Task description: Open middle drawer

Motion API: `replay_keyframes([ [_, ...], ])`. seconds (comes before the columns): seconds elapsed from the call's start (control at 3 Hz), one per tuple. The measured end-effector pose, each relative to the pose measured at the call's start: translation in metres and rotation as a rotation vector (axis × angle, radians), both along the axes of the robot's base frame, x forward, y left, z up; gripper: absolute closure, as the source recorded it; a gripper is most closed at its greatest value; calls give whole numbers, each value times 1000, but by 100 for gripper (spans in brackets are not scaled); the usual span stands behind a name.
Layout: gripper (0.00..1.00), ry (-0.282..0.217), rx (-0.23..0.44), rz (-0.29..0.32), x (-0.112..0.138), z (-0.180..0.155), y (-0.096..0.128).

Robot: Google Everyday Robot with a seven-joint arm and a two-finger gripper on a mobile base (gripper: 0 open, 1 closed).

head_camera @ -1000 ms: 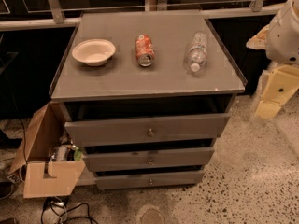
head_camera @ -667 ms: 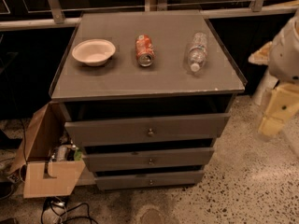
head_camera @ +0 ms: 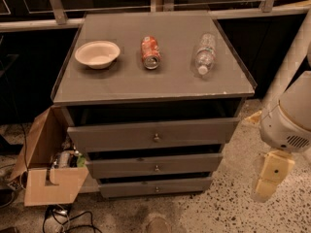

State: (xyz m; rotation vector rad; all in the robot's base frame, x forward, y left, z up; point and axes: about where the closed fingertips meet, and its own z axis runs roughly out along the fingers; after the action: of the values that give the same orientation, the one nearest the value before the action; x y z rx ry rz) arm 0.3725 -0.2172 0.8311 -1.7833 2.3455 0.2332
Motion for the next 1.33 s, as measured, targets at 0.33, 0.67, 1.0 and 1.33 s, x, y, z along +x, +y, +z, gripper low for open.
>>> replay_keyframes([
  [0.33, 0, 1, 1, 0, 0, -1, 0],
  [0.67, 0, 38, 10, -25, -6, -42, 7],
  [1.0, 0, 76, 17, -121, 5, -105, 13],
  [1.33, 0, 76, 18, -121, 5, -105, 13],
])
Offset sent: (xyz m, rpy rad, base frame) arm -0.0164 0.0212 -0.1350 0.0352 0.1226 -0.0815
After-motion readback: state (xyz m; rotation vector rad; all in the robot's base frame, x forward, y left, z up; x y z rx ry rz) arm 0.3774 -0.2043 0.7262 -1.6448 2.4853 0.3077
